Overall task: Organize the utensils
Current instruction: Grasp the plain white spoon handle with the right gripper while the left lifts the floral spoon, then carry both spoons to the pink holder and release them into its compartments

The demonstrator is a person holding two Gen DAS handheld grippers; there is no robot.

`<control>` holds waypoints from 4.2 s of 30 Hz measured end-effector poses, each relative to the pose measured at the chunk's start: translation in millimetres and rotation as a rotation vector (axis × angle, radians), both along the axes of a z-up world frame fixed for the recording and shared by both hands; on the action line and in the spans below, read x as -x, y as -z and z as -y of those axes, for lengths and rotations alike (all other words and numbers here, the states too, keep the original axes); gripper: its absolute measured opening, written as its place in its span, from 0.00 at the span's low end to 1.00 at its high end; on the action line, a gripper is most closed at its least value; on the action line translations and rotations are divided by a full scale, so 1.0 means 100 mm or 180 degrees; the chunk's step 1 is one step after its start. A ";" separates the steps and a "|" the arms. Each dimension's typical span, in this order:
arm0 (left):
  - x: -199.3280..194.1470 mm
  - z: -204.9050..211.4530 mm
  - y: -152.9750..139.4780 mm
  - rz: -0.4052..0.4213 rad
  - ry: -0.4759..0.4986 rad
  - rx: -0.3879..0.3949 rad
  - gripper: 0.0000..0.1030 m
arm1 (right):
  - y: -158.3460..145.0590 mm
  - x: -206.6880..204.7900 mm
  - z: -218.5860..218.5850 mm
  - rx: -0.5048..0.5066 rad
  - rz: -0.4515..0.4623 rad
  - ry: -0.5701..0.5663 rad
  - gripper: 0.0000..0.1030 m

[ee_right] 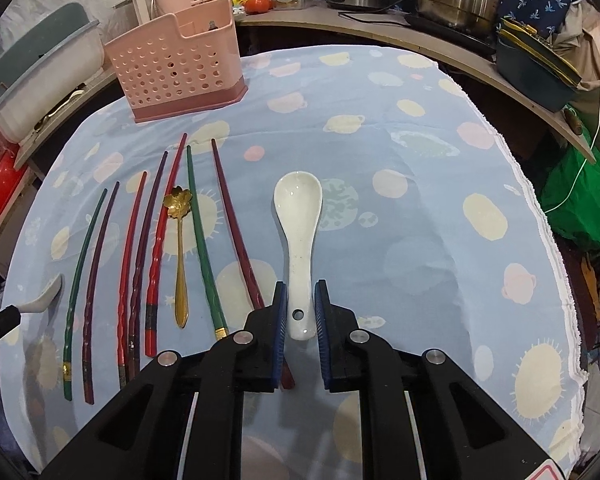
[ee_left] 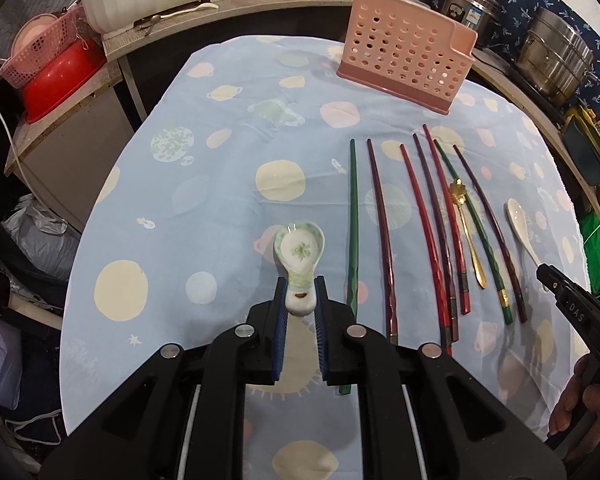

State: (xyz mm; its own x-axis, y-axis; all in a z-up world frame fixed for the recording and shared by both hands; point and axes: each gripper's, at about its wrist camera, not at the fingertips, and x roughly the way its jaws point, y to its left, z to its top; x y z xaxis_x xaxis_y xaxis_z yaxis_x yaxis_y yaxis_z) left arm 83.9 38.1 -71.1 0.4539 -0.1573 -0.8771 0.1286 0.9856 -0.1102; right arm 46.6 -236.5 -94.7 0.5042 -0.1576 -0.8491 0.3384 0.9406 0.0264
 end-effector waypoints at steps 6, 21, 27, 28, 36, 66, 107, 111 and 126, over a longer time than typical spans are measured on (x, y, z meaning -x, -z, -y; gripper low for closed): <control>0.07 -0.01 -0.13 0.0090 0.0007 0.0033 0.12 | -0.15 0.10 -0.01 0.0001 0.0101 -0.0003 0.13; 0.05 0.03 -0.34 0.0269 0.0033 0.0040 0.12 | -0.29 0.10 0.03 0.0003 0.0213 -0.0043 0.01; 0.04 0.06 -0.23 0.0179 0.0041 0.0015 0.12 | 0.04 0.12 0.02 -0.0130 -0.0030 -0.0021 0.29; 0.04 0.07 -0.21 0.0163 0.0045 0.0011 0.12 | 0.10 0.12 0.03 -0.0182 -0.0077 -0.0018 0.29; 0.04 0.10 -0.18 0.0147 0.0058 -0.0011 0.12 | 0.27 0.16 -0.01 -0.0251 -0.0194 -0.0042 0.13; -0.01 0.10 -0.54 0.0419 0.0103 0.0046 0.11 | -0.37 0.12 -0.04 -0.0107 0.0172 -0.0184 0.05; -1.67 0.70 -1.92 0.1330 0.0366 0.0148 0.11 | -1.59 -1.57 -0.04 0.0116 0.0615 -0.0730 0.05; -2.02 0.86 -1.97 0.1323 0.0393 0.0196 0.11 | -1.58 -1.87 -0.09 0.0174 0.0495 -0.0809 0.05; -2.89 1.20 -1.27 0.0842 0.0480 0.0196 0.11 | -1.25 -2.48 -0.12 0.0232 0.0011 -0.0984 0.01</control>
